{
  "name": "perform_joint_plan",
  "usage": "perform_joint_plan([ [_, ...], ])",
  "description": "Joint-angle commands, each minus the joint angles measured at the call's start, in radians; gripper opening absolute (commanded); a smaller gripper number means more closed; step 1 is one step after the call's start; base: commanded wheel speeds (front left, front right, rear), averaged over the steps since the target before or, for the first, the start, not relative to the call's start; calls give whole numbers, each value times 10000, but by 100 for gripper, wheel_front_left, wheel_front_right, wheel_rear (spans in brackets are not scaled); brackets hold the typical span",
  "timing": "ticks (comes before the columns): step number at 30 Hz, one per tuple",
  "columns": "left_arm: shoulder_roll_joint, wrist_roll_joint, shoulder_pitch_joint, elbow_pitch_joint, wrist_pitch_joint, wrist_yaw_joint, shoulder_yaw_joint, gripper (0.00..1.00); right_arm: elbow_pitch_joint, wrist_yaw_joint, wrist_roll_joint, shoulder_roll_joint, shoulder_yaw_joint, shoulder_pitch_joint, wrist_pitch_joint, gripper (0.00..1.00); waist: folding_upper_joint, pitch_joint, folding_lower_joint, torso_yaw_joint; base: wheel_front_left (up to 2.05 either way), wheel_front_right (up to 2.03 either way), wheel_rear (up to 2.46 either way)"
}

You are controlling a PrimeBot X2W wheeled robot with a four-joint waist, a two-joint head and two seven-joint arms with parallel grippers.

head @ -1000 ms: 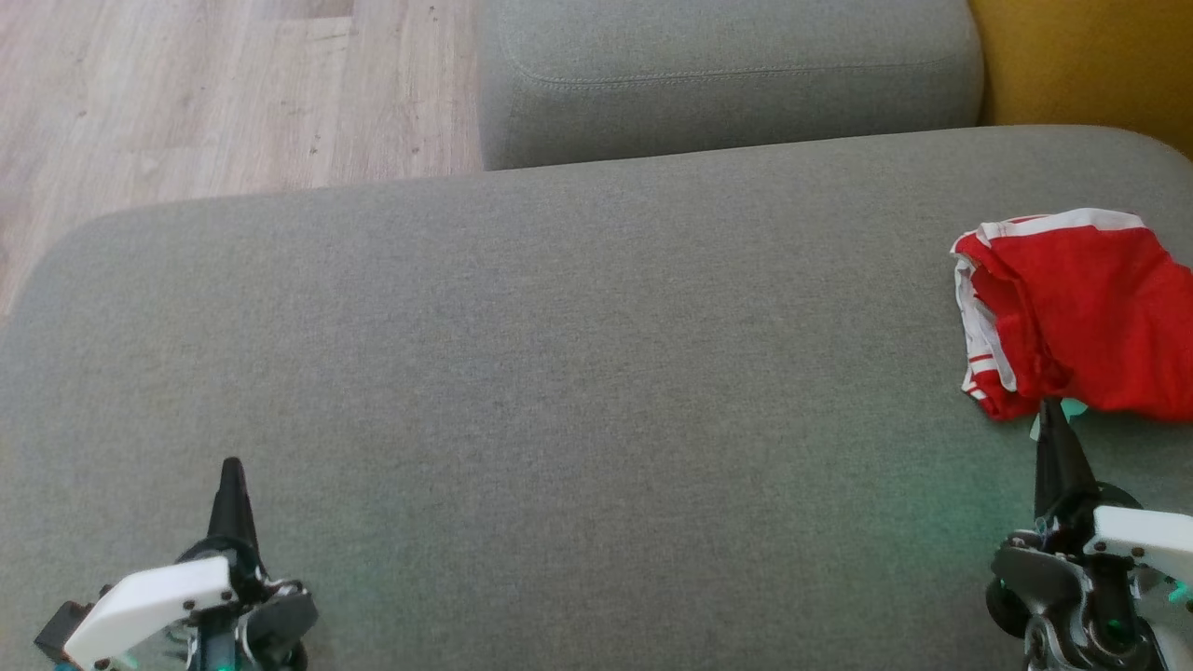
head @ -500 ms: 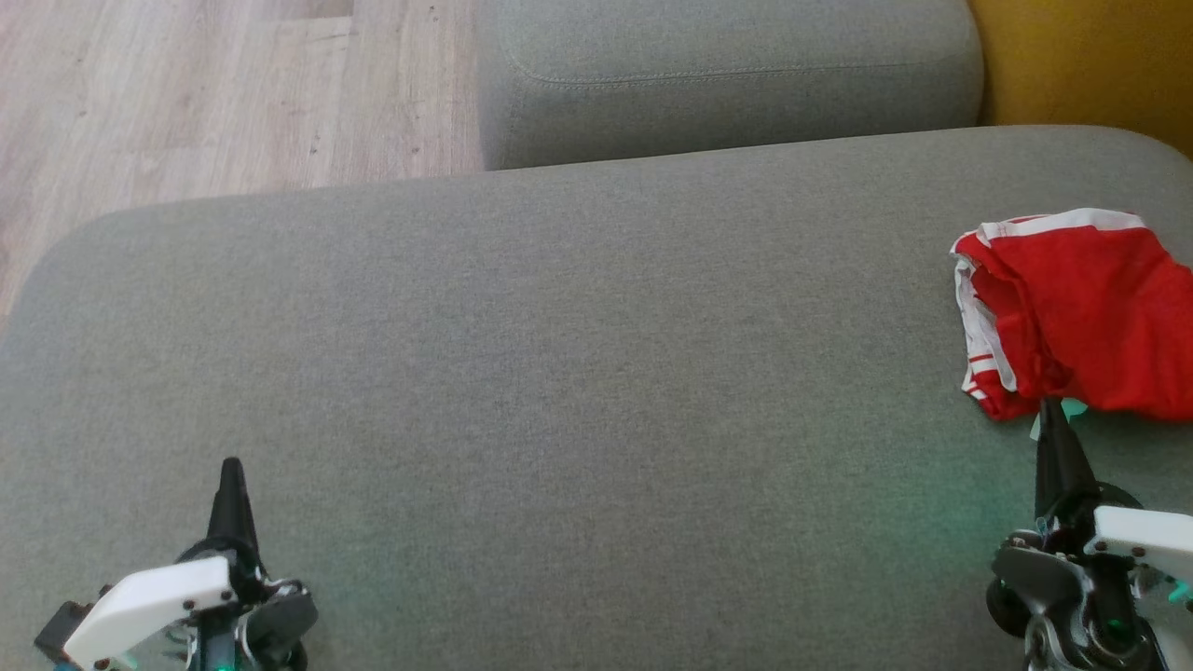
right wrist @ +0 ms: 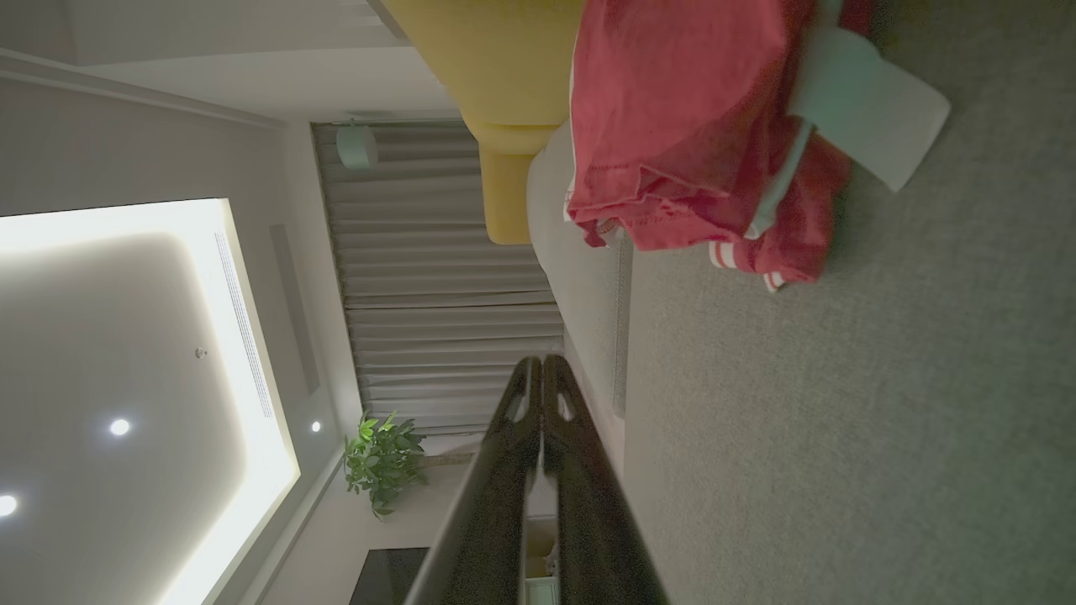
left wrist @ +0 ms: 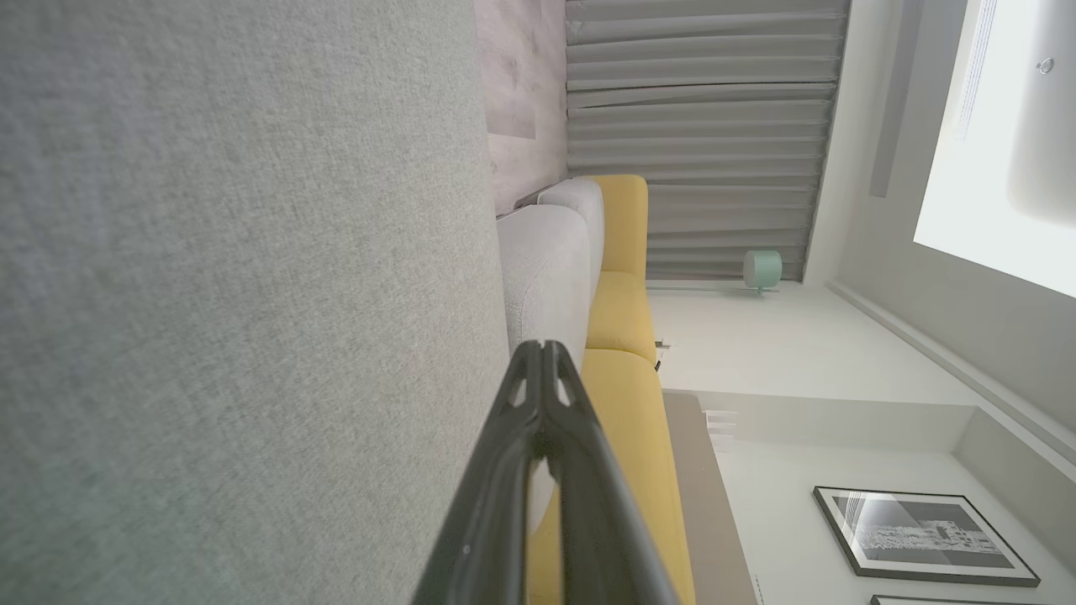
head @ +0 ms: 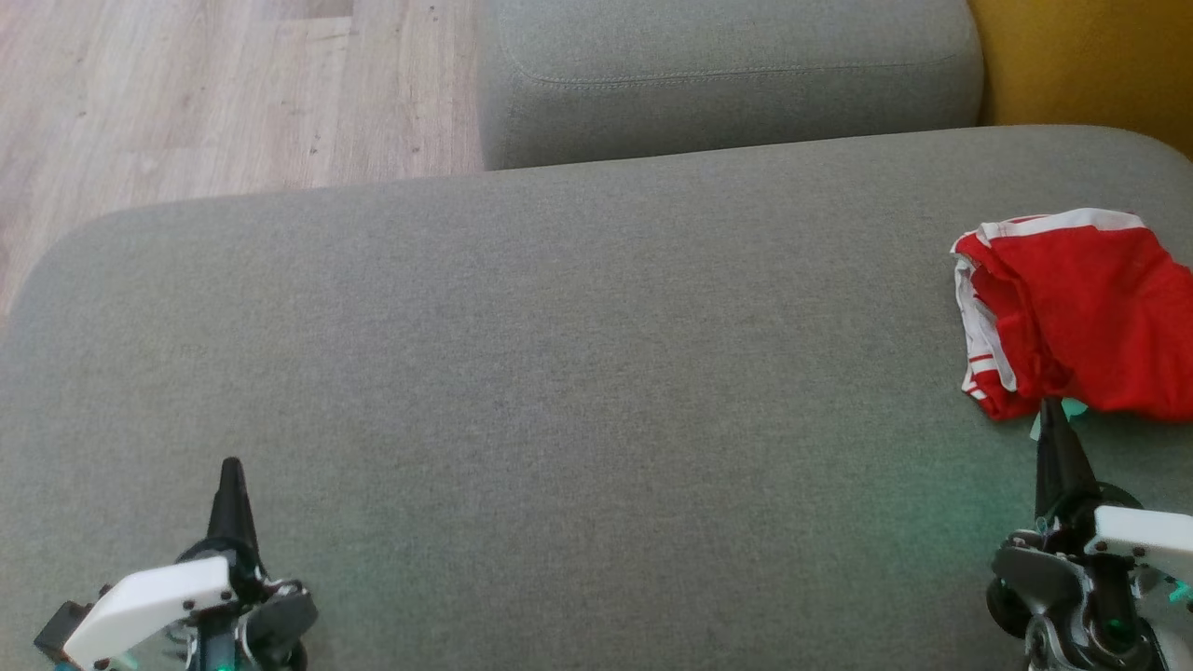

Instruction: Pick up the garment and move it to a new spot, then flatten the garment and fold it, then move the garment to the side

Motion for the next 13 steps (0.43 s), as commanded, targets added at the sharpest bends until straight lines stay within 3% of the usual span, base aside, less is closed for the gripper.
perform_joint_plan([
  [1,77,-55,-523,-368,40,-69,381,0,-382,-7,25,-81,187,-554,84,0,-1,0,0,0,0,0,0],
  [13,77,-55,-523,-369,40,-69,381,0,-381,-7,18,-75,178,-555,91,0,-1,0,0,0,0,0,0],
])
